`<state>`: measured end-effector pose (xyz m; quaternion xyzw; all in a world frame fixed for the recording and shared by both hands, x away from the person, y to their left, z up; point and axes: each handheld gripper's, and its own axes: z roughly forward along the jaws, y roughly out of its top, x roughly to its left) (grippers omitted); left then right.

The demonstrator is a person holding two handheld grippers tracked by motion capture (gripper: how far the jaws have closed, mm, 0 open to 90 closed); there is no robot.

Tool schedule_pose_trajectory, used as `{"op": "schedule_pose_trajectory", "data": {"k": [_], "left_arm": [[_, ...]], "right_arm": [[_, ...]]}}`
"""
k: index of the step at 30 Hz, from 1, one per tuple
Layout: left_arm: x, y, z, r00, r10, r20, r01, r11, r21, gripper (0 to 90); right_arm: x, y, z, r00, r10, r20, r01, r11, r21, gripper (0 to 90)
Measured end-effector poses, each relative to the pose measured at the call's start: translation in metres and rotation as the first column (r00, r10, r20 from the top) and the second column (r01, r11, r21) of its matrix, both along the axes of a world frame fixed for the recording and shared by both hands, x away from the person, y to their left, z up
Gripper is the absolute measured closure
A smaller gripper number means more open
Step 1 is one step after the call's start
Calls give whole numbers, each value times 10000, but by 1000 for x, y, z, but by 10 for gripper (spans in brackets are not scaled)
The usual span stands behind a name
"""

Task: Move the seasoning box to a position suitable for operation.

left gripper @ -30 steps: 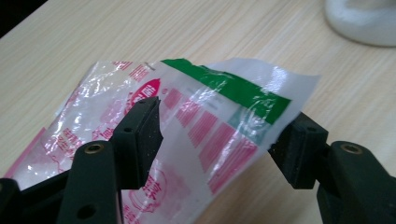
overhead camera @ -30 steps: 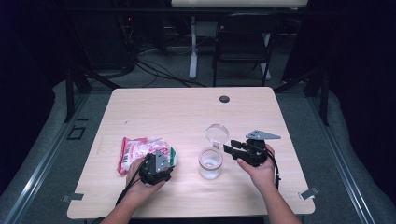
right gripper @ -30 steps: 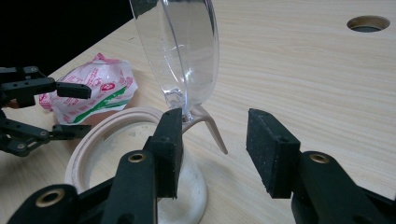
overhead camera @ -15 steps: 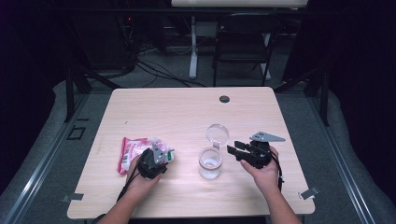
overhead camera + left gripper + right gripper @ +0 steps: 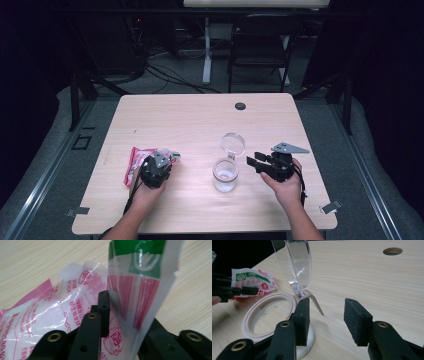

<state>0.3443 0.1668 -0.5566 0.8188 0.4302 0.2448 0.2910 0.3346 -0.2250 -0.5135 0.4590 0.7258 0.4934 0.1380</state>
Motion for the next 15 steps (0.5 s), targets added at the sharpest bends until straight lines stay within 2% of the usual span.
{"op": "schedule_pose_trajectory", "data": {"k": [6,9,11,13,15], "left_arm": [[1,8,6,9997,199,-113,-204,9987,-458,896],[1,12,8,9998,185,-110,-191,9980,-599,900],[0,16,11,9997,238,-99,-246,9953,-937,900],[0,19,13,9996,261,-70,-267,9936,-1099,900],[0,21,15,9996,257,-84,-265,9931,-1143,900]], "right_arm": [[0,0,0,10000,-14,-5,14,10000,2,561],[0,0,0,10000,-15,0,15,10000,46,561],[0,0,0,10000,-15,7,15,10000,66,561],[0,0,0,10000,9,-1,-9,10000,53,561],[0,0,0,10000,5,-1,-5,10000,46,562]]}}
